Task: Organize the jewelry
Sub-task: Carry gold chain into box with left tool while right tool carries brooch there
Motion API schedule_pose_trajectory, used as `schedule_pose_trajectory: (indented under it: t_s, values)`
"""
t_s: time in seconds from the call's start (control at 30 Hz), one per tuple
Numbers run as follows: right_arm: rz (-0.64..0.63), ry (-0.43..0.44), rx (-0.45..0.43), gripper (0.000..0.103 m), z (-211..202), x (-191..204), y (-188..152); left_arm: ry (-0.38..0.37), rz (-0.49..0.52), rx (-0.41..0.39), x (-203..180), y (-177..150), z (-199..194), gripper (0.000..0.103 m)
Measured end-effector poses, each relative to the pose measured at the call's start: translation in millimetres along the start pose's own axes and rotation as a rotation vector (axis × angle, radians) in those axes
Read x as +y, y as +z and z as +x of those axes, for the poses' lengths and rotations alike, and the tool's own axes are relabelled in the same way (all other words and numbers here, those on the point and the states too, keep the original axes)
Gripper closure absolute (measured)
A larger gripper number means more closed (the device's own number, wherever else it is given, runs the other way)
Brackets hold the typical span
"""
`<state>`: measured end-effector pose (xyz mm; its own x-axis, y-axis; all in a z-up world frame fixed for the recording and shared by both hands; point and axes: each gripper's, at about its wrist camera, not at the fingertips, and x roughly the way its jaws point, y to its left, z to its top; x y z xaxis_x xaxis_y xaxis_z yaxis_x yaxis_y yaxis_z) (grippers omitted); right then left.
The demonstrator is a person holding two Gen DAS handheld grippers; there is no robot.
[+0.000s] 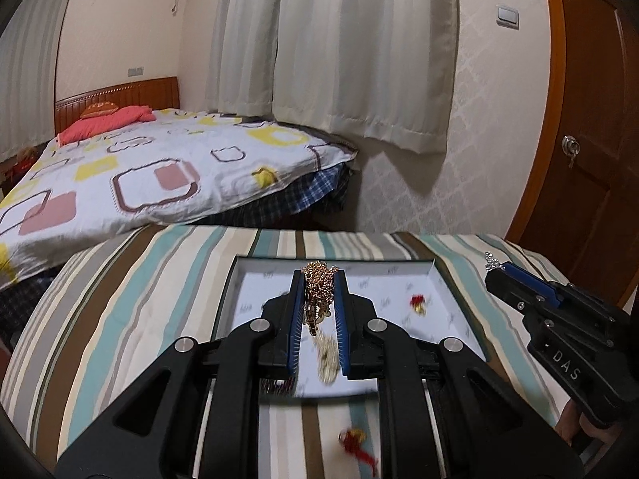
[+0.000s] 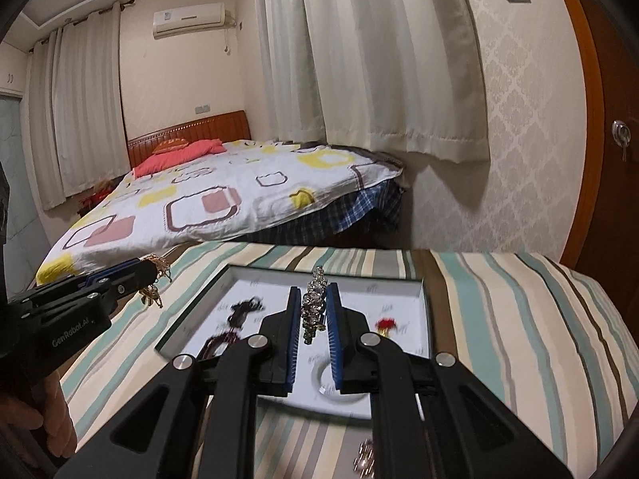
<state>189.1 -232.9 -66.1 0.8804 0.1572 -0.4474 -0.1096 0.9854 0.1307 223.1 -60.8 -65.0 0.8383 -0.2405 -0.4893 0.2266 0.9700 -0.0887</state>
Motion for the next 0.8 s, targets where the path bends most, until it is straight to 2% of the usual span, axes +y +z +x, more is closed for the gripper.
schedule_pose_trajectory:
  t_s: [0.27, 0.57, 0.8]
  values:
    - [0.002, -0.008, 0.027, 0.089, 47, -14, 4, -0.001, 0.016, 0.030, -7, 12, 53, 0.088]
    - [0.015, -0.025, 0.139, 0.089, 106, -27, -14, 0.016, 0.000, 0.190, -1, -9, 135, 0.088]
    - [0.033, -0.032, 0.239, 0.089, 139, -32, -27, 0.041, 0.011, 0.283, 3, -23, 172, 0.088]
